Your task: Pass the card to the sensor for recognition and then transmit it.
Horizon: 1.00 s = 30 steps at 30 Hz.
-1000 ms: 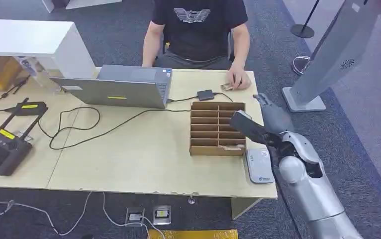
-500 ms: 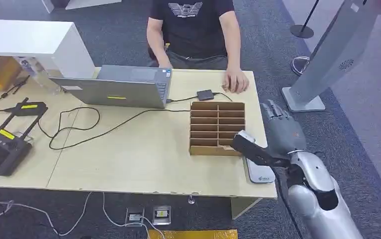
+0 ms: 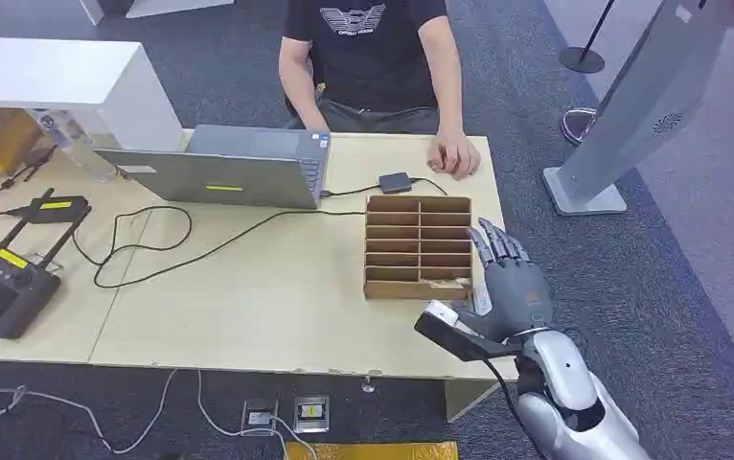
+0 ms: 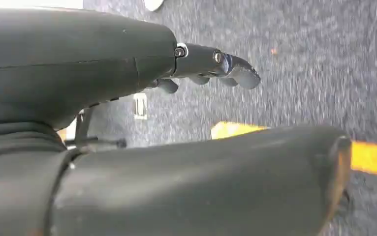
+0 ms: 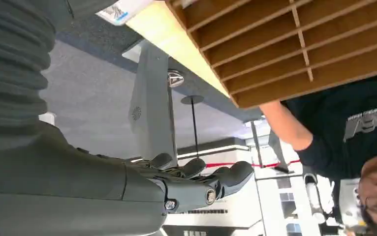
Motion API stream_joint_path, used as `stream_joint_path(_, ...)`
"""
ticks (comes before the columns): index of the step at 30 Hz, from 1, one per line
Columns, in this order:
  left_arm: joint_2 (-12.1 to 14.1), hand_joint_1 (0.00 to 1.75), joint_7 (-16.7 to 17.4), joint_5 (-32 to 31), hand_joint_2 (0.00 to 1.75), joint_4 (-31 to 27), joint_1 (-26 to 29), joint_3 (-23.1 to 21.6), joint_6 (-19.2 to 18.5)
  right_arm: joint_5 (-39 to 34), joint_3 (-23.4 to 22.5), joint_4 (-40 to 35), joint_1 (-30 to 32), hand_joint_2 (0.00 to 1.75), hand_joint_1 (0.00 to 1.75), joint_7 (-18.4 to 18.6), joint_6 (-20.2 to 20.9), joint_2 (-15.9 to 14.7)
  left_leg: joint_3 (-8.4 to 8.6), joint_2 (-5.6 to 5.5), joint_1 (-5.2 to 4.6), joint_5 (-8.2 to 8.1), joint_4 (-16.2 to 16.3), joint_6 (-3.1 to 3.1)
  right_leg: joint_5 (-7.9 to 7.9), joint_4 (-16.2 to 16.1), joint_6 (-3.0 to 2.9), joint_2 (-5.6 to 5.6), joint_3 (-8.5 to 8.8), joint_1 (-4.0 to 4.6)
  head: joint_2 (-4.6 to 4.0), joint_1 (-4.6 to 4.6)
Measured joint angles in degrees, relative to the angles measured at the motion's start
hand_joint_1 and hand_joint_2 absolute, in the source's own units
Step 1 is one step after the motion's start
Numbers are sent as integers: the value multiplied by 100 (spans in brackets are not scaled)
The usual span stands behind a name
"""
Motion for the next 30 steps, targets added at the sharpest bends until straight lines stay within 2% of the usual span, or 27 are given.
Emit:
stream_joint_path(6,46,0,0,-2,0,2,1,0,2,-29,149,248,-17,175,0,-42,-40,4,-1,0,1,0,0,0,-2,-1,-2,-1,0,1,0,2)
stream_joint_path(11,44,0,-13,-81,0,2,1,0,24,-457,321,695,-80,175,0,-455,-738,30,-2,0,0,0,0,0,-1,-1,-2,-1,1,0,0,2)
stream_joint_path(20,44,0,-96,-140,0,2,2,0,79,-818,621,1527,-282,175,0,-824,-1268,129,-1,0,1,0,0,-1,-1,0,-3,-1,0,1,0,2)
stream_joint_path(24,44,0,-111,-144,0,2,3,0,79,-837,724,1762,-340,175,0,-885,-1366,157,-2,0,0,0,0,-1,-1,0,-3,-1,0,1,0,0)
stream_joint_path(30,44,0,-160,-166,0,2,3,-2,61,-785,901,2171,-457,175,0,-1237,-2140,240,-2,0,0,0,0,-1,-1,-1,-3,-1,0,1,0,0)
